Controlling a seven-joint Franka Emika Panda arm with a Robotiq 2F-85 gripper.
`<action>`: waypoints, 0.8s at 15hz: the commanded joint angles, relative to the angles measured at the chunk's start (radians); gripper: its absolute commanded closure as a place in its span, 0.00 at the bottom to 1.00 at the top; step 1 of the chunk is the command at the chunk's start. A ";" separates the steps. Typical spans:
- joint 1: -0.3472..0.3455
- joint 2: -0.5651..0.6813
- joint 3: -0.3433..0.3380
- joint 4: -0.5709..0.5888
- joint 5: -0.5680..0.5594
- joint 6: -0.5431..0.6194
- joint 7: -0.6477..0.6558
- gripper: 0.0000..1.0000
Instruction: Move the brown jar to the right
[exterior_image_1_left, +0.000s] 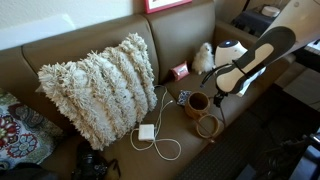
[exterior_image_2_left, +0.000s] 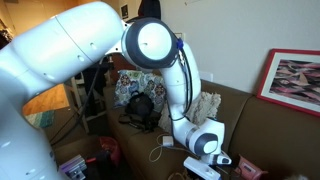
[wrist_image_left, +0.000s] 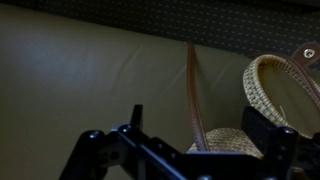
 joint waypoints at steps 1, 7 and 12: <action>-0.056 -0.026 0.049 -0.044 -0.007 0.145 -0.053 0.00; -0.094 -0.020 0.084 -0.061 -0.026 0.301 -0.112 0.00; -0.113 -0.020 0.096 -0.069 -0.035 0.310 -0.138 0.00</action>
